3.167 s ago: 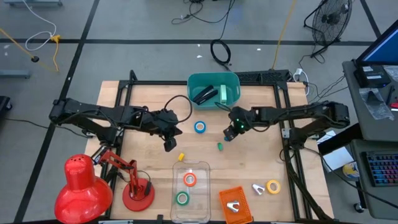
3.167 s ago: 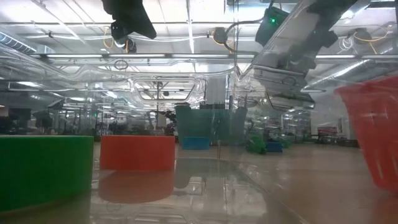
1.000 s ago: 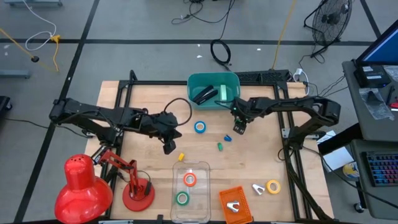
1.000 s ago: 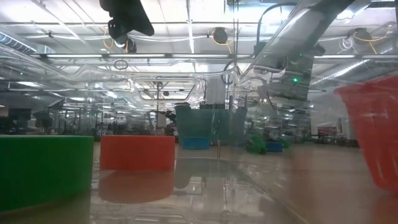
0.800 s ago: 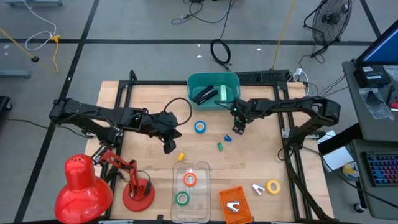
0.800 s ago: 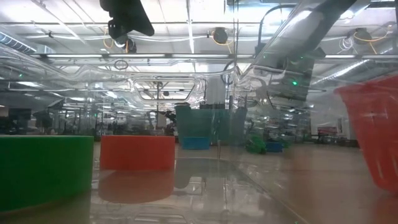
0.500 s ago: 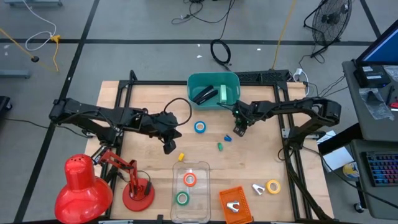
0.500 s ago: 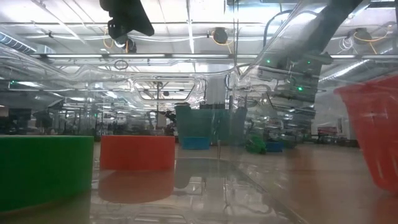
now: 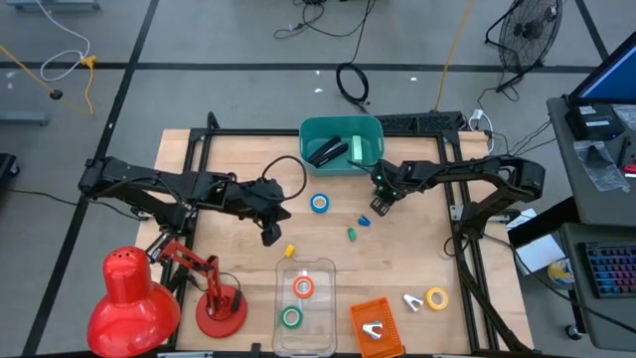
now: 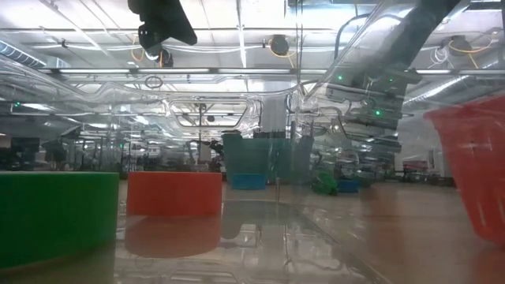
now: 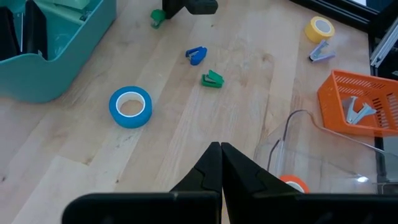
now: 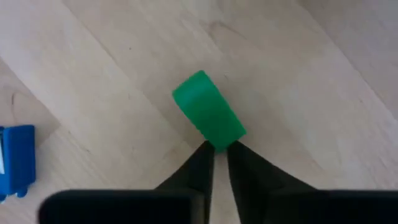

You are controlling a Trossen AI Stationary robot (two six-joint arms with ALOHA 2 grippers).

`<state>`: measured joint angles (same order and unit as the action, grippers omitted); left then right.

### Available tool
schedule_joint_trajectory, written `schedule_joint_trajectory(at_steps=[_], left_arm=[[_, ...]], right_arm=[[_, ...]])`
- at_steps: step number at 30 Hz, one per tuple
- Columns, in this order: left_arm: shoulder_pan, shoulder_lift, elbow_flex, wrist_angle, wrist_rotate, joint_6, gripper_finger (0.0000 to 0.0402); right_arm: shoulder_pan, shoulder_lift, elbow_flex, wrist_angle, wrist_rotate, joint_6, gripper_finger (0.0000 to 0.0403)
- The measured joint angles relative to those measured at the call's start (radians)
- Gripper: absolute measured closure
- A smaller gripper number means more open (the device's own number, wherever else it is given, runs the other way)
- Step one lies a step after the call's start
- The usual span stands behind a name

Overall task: Pick and place Stapler, Stapler remover, tape
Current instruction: Put the top green small stapler into the green bin

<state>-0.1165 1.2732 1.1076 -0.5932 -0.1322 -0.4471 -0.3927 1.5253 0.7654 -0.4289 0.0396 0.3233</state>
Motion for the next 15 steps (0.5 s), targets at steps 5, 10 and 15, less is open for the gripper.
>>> schedule_joint_trajectory(at_steps=[5,10,15], left_arm=[[-0.001,0.000,0.000,0.000,0.000,0.008,0.0401],[-0.001,0.000,0.000,-0.001,0.000,0.023,0.0401],[-0.001,0.000,0.000,-0.001,0.000,0.037,0.0401]], right_arm=[[0.000,0.001,0.002,0.014,-0.037,0.009,0.0398],[0.002,0.002,0.007,0.016,-0.157,0.025,0.0385],[0.002,0.003,0.007,0.025,-0.282,0.046,0.0378]])
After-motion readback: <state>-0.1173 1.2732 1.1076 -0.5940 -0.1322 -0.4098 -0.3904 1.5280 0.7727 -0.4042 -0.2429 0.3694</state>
